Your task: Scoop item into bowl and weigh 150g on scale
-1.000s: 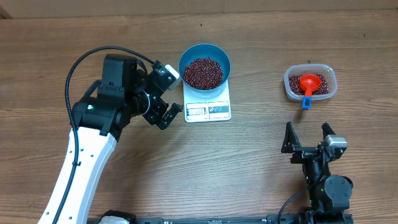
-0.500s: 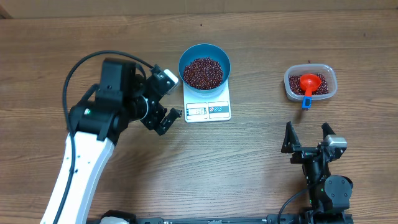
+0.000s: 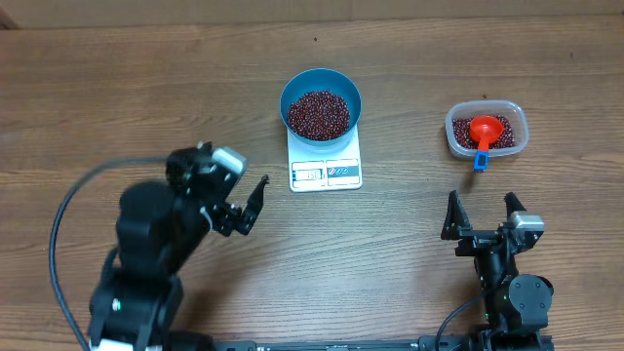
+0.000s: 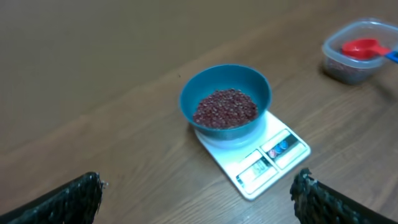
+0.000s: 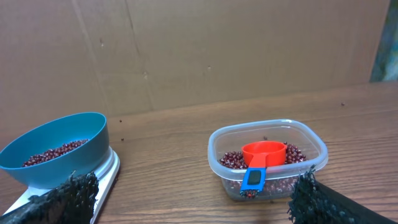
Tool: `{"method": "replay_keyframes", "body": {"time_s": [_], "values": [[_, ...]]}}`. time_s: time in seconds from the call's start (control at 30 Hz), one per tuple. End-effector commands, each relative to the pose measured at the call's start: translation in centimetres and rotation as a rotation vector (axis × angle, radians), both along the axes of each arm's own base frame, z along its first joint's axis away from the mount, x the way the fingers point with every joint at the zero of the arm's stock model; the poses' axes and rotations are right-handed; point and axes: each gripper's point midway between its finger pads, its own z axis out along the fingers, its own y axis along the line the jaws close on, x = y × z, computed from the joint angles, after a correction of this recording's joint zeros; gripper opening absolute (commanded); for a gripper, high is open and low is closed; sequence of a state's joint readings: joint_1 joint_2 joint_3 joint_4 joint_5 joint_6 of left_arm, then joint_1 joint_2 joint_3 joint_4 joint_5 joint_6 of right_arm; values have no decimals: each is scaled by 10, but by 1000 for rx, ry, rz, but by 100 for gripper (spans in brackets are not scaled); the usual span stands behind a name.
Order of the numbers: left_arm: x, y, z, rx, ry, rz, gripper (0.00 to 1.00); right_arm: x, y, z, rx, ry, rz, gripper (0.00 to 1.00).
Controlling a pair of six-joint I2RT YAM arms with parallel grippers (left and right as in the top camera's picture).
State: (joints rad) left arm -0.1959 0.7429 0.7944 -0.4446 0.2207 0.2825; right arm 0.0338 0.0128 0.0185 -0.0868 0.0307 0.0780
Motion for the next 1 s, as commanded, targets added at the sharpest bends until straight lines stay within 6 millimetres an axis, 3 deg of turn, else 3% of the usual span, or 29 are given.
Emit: {"method": "replay_keyframes", "body": {"time_s": [0.0,0.57,0.97], "values": [[-8,16,-5,-42,-70,71,100,0,0,-1,-1,-5,-3,100],[-36,74,-20,-112,-460,298,100,0,0,-1,-1,-5,-3,100],[-38,93,-45,-106,-551,376,100,0,0,-1,-1,-5,-3,100]]}}
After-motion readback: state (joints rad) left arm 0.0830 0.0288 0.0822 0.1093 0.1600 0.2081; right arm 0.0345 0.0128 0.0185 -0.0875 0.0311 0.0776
